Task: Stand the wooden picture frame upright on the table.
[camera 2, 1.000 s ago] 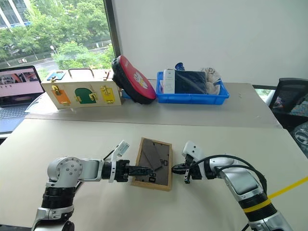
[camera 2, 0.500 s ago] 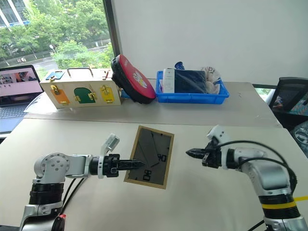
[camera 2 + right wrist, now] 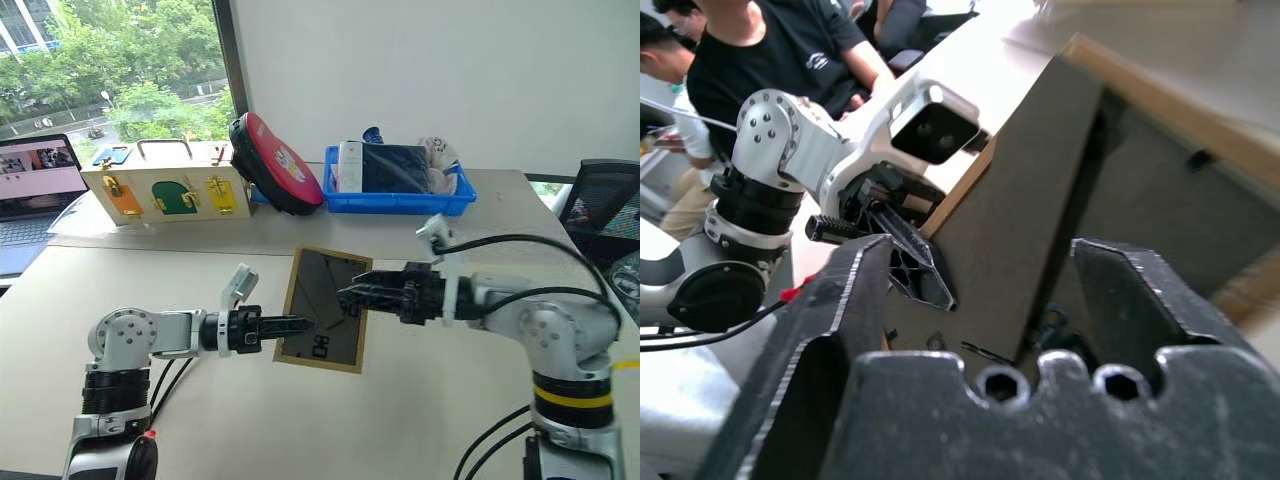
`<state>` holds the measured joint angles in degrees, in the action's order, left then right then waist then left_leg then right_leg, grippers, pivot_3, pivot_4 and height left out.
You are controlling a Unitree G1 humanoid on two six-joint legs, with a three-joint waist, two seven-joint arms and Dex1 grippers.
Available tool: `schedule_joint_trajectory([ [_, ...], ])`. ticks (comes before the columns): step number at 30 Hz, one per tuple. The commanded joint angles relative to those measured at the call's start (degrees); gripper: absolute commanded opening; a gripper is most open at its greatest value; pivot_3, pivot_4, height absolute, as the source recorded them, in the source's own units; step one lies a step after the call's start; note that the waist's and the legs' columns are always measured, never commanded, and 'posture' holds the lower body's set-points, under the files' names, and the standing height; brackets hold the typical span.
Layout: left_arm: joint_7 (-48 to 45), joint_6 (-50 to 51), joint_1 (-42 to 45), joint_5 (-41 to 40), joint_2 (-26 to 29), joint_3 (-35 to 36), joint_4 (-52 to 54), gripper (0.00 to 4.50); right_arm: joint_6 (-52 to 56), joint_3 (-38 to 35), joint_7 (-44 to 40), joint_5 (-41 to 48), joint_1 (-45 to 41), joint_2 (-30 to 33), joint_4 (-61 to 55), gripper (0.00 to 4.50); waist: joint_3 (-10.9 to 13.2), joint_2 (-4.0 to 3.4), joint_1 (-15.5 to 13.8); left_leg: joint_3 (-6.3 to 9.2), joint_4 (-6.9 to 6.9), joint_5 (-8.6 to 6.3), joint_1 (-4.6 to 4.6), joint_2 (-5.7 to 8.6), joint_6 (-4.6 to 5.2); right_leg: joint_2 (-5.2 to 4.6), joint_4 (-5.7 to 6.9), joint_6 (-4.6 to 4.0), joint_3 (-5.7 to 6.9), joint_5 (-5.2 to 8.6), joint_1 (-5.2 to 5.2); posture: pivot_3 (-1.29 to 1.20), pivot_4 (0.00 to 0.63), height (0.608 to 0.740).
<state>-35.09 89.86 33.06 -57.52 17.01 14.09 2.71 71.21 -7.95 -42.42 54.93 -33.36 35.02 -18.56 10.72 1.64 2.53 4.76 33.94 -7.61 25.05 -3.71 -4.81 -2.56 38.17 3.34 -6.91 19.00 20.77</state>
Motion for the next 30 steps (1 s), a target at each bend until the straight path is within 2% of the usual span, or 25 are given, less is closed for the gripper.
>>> schedule_joint_trajectory([
  [1,-0.1,-0.3,0.8,-2.3,-0.4,0.3,2.8,1.19,-2.5,2.5,0.5,-2.7,-1.5,-0.1,2.0,4.46,0.0,0.0,-0.1,0.0,0.0,0.0,0.02,0.01,0.0,-0.01,0.0,0.01,0.0,-0.01,0.04,0.0,0.15,0.735],
  [11,1.5,0.1,0.8,-3.6,-0.7,1.0,3.0,1.19,-7.6,8.6,-3.3,-6.8,-4.6,-2.6,8.1,4.46,0.0,0.0,0.1,-0.01,-0.01,0.01,0.15,-0.01,-0.01,0.0,0.1,-0.01,-0.01,-0.02,0.27,0.0,0.15,0.735],
  [16,1.8,-0.3,0.7,-3.1,-0.7,0.9,2.5,1.19,-7.4,10.1,-9.3,-4.4,-4.0,-1.7,4.2,4.46,0.0,0.0,-0.1,-0.01,0.0,0.02,0.2,0.0,-0.02,0.0,0.12,-0.01,0.0,-0.02,0.29,0.0,0.15,0.735],
  [24,1.6,-1.0,1.5,-3.0,-0.1,0.8,1.1,1.19,-8.1,10.0,-14.8,-3.2,-1.4,1.6,0.3,4.46,0.0,0.0,-0.1,0.0,0.01,0.02,0.21,0.0,-0.02,0.0,0.14,-0.01,0.0,-0.02,0.31,0.0,0.15,0.735],
  [30,1.2,-1.2,1.5,-3.0,0.8,1.1,0.3,1.19,-8.6,5.4,-17.1,-0.4,1.4,5.1,-2.7,4.46,0.0,0.0,-0.1,0.0,0.01,0.02,0.21,0.0,-0.02,0.0,0.14,-0.01,0.0,-0.02,0.32,0.0,0.15,0.735],
])
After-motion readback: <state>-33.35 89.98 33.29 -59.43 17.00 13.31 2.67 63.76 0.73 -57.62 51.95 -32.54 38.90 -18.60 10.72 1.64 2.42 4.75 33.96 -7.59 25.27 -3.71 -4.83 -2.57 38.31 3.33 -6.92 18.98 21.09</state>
